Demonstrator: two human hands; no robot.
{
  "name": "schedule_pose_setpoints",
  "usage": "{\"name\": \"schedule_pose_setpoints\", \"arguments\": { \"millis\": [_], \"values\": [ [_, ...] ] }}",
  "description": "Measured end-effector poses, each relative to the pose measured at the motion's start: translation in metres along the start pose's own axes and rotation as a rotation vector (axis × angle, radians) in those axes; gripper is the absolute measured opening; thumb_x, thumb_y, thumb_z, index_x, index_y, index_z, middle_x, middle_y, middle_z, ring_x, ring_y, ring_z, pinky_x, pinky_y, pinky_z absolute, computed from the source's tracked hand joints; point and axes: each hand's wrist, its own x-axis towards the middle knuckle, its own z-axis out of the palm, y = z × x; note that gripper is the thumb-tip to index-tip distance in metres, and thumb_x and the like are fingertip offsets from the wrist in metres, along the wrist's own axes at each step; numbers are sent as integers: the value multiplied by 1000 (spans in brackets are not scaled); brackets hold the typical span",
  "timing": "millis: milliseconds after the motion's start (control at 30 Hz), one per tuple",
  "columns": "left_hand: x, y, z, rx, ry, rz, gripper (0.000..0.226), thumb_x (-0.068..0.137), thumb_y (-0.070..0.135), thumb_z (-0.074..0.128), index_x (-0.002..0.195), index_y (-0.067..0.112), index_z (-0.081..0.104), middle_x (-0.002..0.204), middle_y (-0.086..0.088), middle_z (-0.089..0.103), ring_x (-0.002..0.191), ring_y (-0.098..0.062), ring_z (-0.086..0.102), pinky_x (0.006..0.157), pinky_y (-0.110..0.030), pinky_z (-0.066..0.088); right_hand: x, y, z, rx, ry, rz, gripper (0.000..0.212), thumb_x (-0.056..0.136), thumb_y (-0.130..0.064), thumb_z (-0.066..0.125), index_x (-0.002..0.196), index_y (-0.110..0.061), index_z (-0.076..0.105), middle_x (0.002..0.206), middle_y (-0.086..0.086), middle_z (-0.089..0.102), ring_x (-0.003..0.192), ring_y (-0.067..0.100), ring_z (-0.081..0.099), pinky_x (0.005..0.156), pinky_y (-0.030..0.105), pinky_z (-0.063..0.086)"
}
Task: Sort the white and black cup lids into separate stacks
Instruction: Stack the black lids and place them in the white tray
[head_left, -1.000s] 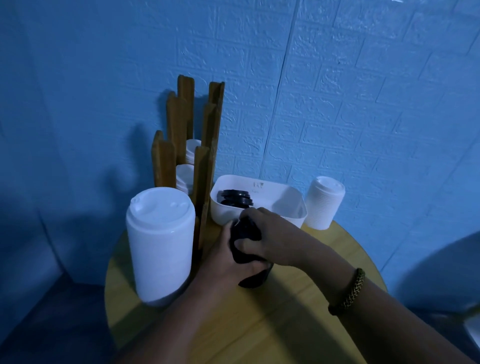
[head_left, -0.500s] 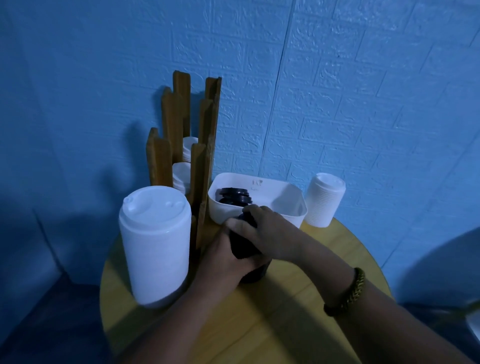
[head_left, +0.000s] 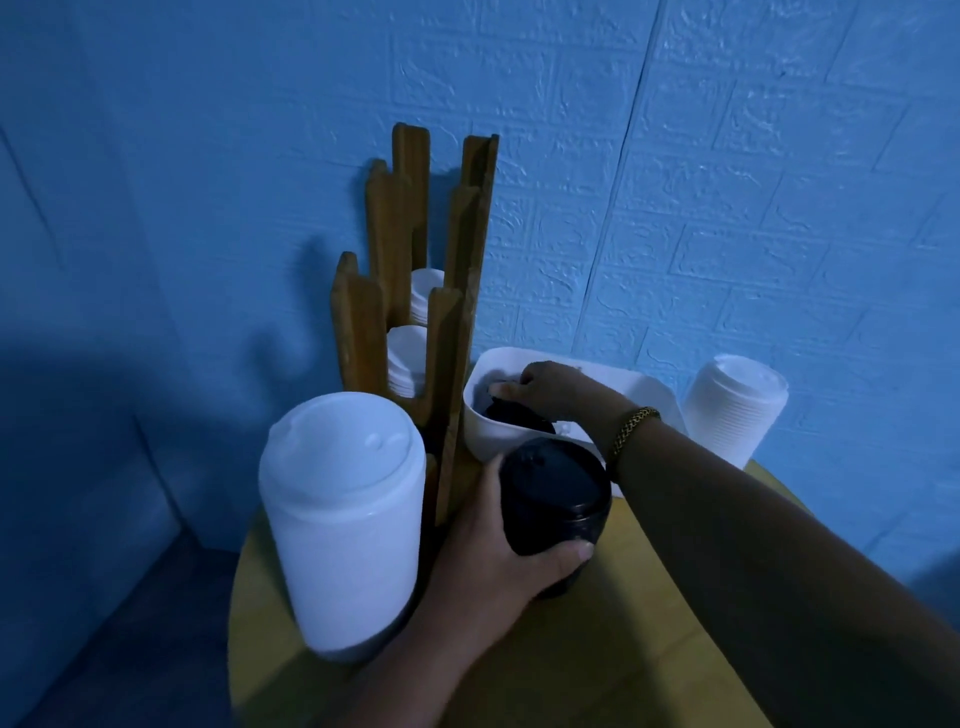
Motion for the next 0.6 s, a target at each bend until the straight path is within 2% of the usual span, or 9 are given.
{"name": "schedule_pose_setpoints", "arguments": {
  "millis": [67, 200, 267, 400, 500, 600],
  "values": [
    [1, -2, 0, -3, 7, 5, 98, 73, 53, 85, 147, 57, 21, 141, 36, 40, 133, 7, 37, 110, -23, 29, 4, 8, 0, 43, 12, -17, 52, 90, -52, 65, 101, -1, 69, 101, 14, 69, 86, 24, 59, 68, 33, 42],
    [1, -2, 1, -2, 8, 13, 92, 75, 47, 86, 140, 62, 23, 129, 44, 40, 122, 18, 39, 104, -18, 31, -8, 25, -8, 183, 86, -71, 26, 83, -36, 77, 87, -11, 71, 81, 2, 66, 81, 20, 61, 59, 26, 41],
    [0, -1, 1, 0, 5, 12, 91, 76, 45, 86, 138, 63, 22, 126, 45, 39, 120, 17, 40, 103, -19, 32, -24, 33, -14, 249, 117, -113, 22, 82, -34, 79, 91, -15, 71, 88, 0, 69, 84, 20, 64, 62, 26, 44],
    [1, -3, -1, -9, -1, 16, 92, 76, 41, 88, 140, 57, 25, 130, 42, 41, 130, 4, 41, 104, -22, 34, -75, 54, -28, 353, 270, -176, 28, 81, -35, 80, 105, -25, 68, 108, -4, 66, 100, 16, 65, 80, 31, 52],
    [0, -3, -3, -19, 2, 22, 97, 65, 54, 88, 142, 54, 30, 136, 34, 47, 133, -1, 45, 107, -28, 37, -141, 81, -34, 459, 403, -165, 31, 80, -32, 82, 106, -32, 66, 113, -13, 63, 108, 2, 58, 86, 23, 46],
    [-4, -1, -2, -27, -5, 29, 104, 58, 66, 83, 148, 49, 33, 141, 27, 50, 133, -2, 47, 112, -37, 42, -211, 116, -15, 507, 444, -100, 35, 77, -33, 84, 106, -34, 66, 110, -17, 65, 106, 3, 61, 88, 30, 49]
  ]
}}
